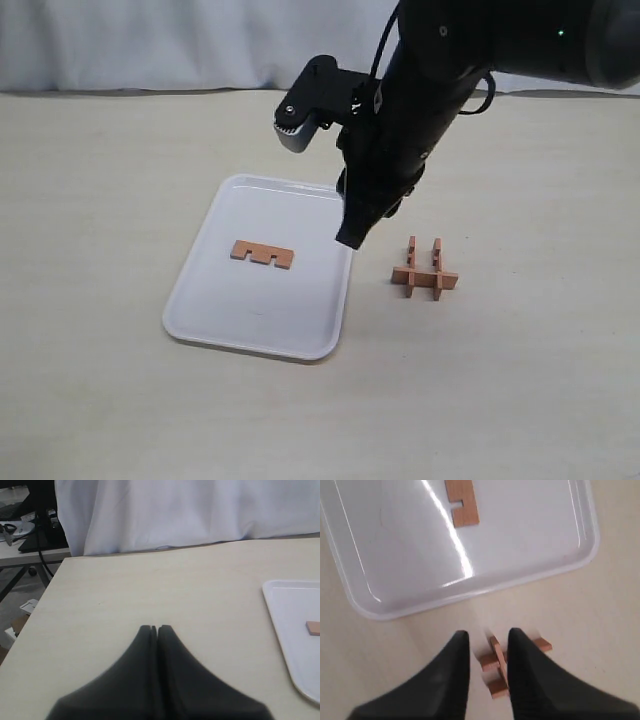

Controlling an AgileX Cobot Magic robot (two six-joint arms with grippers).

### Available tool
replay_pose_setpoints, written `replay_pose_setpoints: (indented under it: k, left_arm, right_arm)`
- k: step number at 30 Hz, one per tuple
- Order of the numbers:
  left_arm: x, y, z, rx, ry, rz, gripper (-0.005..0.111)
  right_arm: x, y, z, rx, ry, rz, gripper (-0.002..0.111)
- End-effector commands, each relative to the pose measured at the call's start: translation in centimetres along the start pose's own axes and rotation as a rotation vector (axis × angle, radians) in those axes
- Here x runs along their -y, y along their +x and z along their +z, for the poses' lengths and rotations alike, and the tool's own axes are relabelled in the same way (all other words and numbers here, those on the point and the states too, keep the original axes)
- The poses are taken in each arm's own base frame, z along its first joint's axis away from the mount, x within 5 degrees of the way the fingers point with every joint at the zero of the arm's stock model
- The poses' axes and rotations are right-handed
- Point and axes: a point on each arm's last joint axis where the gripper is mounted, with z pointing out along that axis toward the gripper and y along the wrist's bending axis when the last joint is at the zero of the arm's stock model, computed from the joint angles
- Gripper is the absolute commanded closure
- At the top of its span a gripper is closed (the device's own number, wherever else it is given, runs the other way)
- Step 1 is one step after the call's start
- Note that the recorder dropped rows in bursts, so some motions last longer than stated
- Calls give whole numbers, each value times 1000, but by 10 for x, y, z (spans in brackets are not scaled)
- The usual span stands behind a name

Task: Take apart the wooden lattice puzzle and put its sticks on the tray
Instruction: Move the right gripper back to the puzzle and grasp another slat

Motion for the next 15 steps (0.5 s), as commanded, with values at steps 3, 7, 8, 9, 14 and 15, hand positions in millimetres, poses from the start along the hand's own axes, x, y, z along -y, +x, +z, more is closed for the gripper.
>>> replay_pose_setpoints:
  k: [3,7,8,9,14,15]
  left_arm:
    - [0,0,0,9,-1,0,107]
    - [0,0,0,9,-1,0,107]
    - [0,0,0,9,-1,0,107]
    - [0,0,0,9,-1,0,107]
    - [0,0,0,9,-1,0,107]
    - [0,0,0,9,-1,0,107]
  right_arm:
    - [2,15,-5,-133,16,-68,104]
    - [7,26,-5,-190,-35,-21,104]
    - [8,30,-6,-213,-59,0,104]
    - [10,35,-6,-231,-89,26,104]
    - [20,57,1,-275,-141,119,104]
    - [21,61,4,-289,-146,139,104]
